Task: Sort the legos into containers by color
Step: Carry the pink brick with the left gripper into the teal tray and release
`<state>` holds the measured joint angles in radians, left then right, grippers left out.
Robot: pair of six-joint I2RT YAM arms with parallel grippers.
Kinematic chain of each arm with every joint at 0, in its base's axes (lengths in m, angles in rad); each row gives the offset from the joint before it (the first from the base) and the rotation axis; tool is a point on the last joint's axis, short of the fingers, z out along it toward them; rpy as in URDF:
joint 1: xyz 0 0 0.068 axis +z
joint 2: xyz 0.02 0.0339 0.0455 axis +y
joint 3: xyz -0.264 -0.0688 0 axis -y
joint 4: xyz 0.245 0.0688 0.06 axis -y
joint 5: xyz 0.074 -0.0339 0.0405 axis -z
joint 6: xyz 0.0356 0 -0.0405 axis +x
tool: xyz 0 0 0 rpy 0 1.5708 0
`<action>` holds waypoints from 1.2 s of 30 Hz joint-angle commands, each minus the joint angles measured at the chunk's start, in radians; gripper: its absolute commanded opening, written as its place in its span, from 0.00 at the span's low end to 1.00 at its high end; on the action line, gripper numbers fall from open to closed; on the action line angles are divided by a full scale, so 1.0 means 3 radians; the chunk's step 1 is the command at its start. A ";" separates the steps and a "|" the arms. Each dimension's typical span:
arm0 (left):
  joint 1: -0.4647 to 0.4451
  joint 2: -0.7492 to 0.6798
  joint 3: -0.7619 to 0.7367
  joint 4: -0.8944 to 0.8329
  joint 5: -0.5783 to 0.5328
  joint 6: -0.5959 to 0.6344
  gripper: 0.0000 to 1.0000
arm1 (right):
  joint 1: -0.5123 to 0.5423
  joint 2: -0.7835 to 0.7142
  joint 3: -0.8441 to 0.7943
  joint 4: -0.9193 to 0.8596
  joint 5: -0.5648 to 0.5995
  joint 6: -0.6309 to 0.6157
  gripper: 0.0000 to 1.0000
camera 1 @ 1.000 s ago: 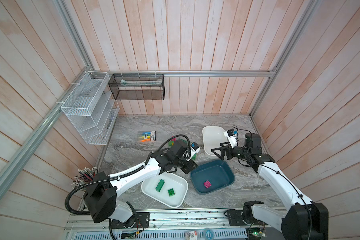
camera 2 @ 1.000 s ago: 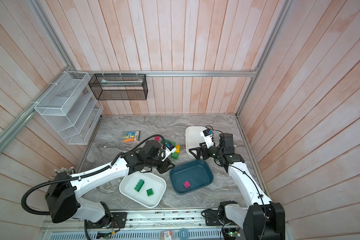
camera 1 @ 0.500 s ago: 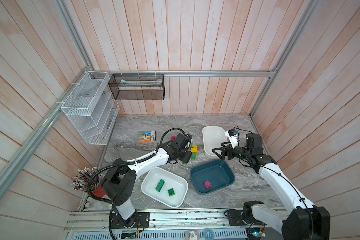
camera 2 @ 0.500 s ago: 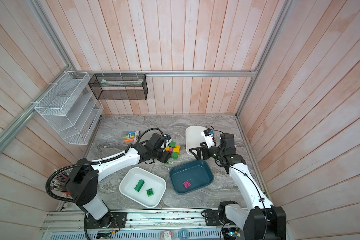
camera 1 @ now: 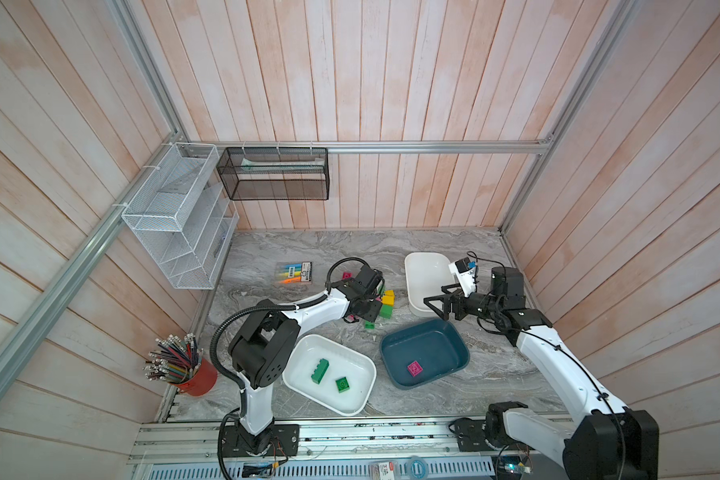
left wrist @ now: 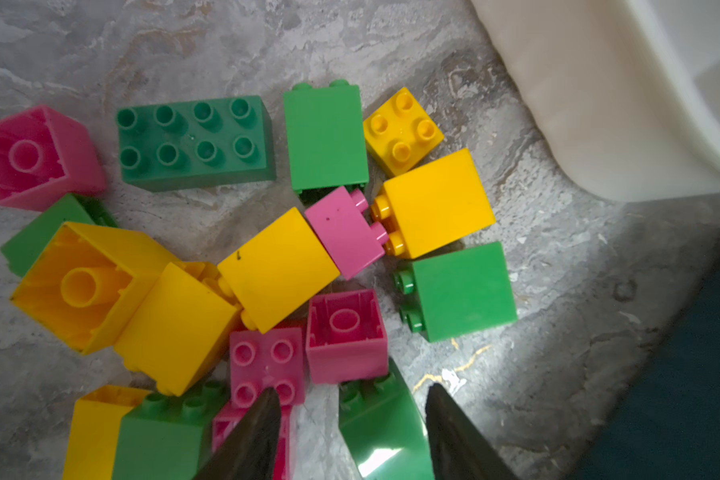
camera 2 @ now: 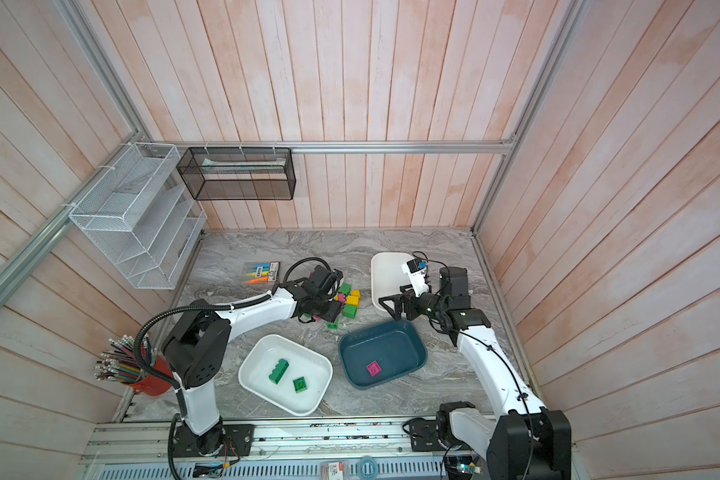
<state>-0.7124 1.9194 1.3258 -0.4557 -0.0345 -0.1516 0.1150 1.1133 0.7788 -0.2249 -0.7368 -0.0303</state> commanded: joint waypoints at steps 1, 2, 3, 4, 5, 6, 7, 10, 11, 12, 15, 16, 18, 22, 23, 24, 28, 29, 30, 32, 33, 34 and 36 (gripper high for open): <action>0.0002 0.0134 0.0119 0.0016 -0.0017 -0.0032 0.59 | -0.0018 0.0014 -0.0054 0.0019 0.0006 -0.0045 0.98; 0.0002 0.0144 0.0112 0.0039 -0.0008 -0.0029 0.59 | -0.0018 0.0012 -0.0055 0.0018 0.0007 -0.0049 0.98; 0.0002 0.0154 0.0112 0.0045 -0.0011 -0.0031 0.58 | -0.0019 0.0016 -0.0060 0.0017 0.0007 -0.0049 0.98; 0.0002 0.0166 0.0116 0.0058 -0.0017 -0.0025 0.58 | -0.0024 0.0012 -0.0064 0.0023 0.0006 -0.0047 0.98; 0.0002 0.0178 0.0118 0.0069 -0.0022 -0.0026 0.57 | -0.0023 0.0017 -0.0070 0.0028 0.0007 -0.0050 0.98; 0.0002 0.0190 0.0121 0.0081 -0.0031 -0.0031 0.56 | -0.0025 0.0017 -0.0073 0.0029 0.0009 -0.0048 0.98; 0.0002 0.0207 0.0117 0.0084 -0.0047 -0.0026 0.55 | -0.0025 0.0020 -0.0075 0.0035 0.0004 -0.0048 0.98; 0.0002 0.0266 0.0141 0.0076 -0.0117 -0.0016 0.52 | -0.0030 0.0024 -0.0079 0.0040 -0.0002 -0.0047 0.98; 0.0002 0.0277 0.0137 0.0079 -0.0134 -0.0010 0.51 | -0.0030 0.0026 -0.0080 0.0040 -0.0008 -0.0043 0.98; 0.0002 0.0282 0.0135 0.0089 -0.0151 -0.0006 0.50 | -0.0030 0.0021 -0.0080 0.0037 -0.0001 -0.0046 0.98; 0.0002 0.0321 0.0141 0.0103 -0.0171 0.0012 0.49 | -0.0036 0.0021 -0.0080 0.0044 -0.0002 -0.0050 0.98; 0.0002 0.0338 0.0148 0.0106 -0.0174 0.0015 0.49 | -0.0035 0.0022 -0.0076 0.0039 -0.0005 -0.0048 0.98; 0.0002 0.0370 0.0159 0.0111 -0.0194 0.0022 0.49 | -0.0038 0.0022 -0.0070 0.0028 -0.0008 -0.0060 0.98; 0.0002 0.0412 0.0194 0.0121 -0.0237 0.0035 0.49 | -0.0038 0.0014 -0.0055 0.0008 -0.0006 -0.0068 0.98; 0.0000 0.0426 0.0207 0.0126 -0.0243 0.0043 0.49 | -0.0037 0.0012 -0.0055 0.0008 -0.0008 -0.0067 0.98; 0.0000 0.0444 0.0225 0.0116 -0.0238 0.0050 0.49 | -0.0046 0.0013 -0.0050 0.0000 -0.0008 -0.0068 0.98; 0.0002 0.0474 0.0251 0.0045 -0.0253 0.0055 0.45 | -0.0046 0.0010 -0.0039 -0.0018 -0.0002 -0.0072 0.98; 0.0003 0.0459 0.0228 0.0058 -0.0249 0.0055 0.42 | -0.0051 0.0002 -0.0044 -0.0016 0.0002 -0.0070 0.98; 0.0002 0.0434 0.0210 0.0074 -0.0248 0.0056 0.39 | -0.0051 0.0007 -0.0044 -0.0004 -0.0002 -0.0065 0.98; 0.0005 0.0362 0.0175 0.0105 -0.0257 0.0065 0.33 | -0.0051 0.0029 -0.0035 0.0005 -0.0010 -0.0064 0.98; 0.0002 0.0331 0.0170 0.0115 -0.0262 0.0070 0.31 | -0.0051 0.0039 -0.0029 0.0011 -0.0016 -0.0063 0.98; 0.0003 0.0295 0.0172 0.0118 -0.0276 0.0071 0.30 | -0.0051 0.0048 -0.0028 0.0022 -0.0025 -0.0054 0.98; 0.0002 0.0204 0.0163 0.0109 -0.0279 0.0066 0.30 | -0.0051 0.0070 -0.0014 0.0034 -0.0034 -0.0051 0.98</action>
<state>-0.7124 2.0422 1.3762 -0.4232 -0.0948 -0.1356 0.1074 1.1187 0.7662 -0.2173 -0.7376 -0.0341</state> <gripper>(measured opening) 0.341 0.980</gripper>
